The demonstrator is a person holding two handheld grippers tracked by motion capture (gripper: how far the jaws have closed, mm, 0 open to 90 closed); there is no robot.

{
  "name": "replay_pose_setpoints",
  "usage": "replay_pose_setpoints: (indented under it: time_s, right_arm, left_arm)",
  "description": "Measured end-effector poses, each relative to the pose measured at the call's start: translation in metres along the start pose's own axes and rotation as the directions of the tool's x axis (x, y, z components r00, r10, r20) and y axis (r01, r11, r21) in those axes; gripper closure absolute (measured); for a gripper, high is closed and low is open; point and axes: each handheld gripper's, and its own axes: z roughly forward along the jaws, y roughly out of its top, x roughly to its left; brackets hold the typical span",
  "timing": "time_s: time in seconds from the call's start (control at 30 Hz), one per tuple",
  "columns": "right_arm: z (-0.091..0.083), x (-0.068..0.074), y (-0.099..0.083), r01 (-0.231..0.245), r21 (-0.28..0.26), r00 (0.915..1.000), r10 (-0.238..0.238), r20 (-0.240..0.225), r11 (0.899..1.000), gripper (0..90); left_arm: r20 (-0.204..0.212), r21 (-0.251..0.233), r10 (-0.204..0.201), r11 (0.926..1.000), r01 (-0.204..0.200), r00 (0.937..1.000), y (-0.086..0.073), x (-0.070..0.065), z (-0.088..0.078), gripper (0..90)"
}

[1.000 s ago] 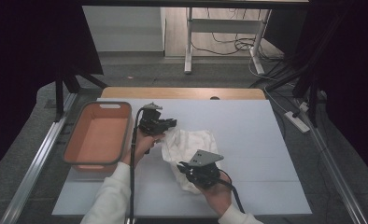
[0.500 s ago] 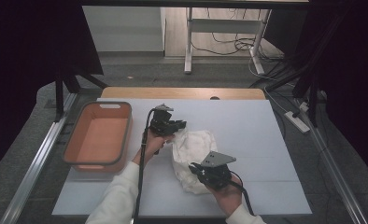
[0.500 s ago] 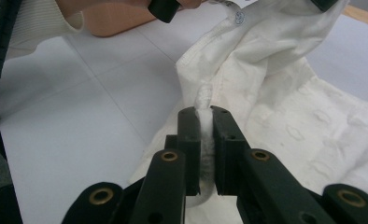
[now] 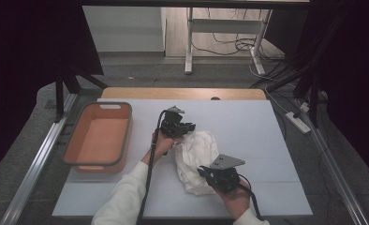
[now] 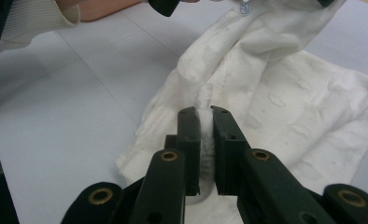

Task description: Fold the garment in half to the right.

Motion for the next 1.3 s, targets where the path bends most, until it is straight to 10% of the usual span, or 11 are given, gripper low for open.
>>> replay_pose_setpoints:
  time_s: [0.83,1.3]
  right_arm:
    - [-0.012,-0.011,-0.015,-0.033,0.026,0.9987,0.031,0.039,0.999,78.0]
    - [-0.043,-0.019,-0.022,-0.074,-0.011,0.9907,0.075,0.114,0.997,49.1]
  left_arm:
    - [0.030,0.001,0.011,0.9999,-0.011,0.9995,0.006,-0.007,0.025,76.3]
    - [0.016,-0.082,0.052,0.9954,-0.050,0.9985,0.010,-0.012,0.001,44.5]
